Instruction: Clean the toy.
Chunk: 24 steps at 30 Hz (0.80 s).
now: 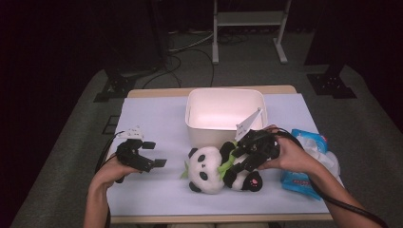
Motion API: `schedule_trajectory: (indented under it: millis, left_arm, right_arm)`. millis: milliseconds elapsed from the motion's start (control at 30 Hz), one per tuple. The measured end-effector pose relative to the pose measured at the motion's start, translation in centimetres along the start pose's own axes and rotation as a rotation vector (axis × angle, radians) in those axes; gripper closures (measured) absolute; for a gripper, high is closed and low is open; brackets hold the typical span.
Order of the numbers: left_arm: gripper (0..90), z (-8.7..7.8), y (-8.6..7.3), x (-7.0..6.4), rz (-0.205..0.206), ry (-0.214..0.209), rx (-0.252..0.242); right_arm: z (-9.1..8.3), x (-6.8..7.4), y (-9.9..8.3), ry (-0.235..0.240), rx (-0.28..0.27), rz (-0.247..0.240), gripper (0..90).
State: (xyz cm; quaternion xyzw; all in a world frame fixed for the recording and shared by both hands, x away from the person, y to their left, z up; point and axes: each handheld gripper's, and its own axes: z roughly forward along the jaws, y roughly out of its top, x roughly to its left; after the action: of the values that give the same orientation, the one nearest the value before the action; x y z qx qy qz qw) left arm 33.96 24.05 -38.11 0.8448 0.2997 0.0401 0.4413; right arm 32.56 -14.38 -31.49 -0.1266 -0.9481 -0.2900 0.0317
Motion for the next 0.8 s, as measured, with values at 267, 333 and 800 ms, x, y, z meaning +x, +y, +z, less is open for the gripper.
schedule_trajectory:
  millis: [267, 333, 800]
  left_arm:
    - [7.2, -0.2, 0.0, 0.1, -0.005, -0.001, -0.002]
    - [7.2, -0.2, 0.0, 0.0, -0.004, -0.002, -0.003]
    - [7.3, -0.4, 0.0, 0.1, -0.004, -0.004, -0.01]
  right_arm:
    - [1.6, 0.2, 0.6, -0.009, 0.04, -0.034, 42.8]
    - [1.8, 0.2, 0.8, -0.012, 0.044, -0.038, 43.1]
    - [3.4, 0.8, 1.8, -0.042, 0.083, -0.105, 44.6]
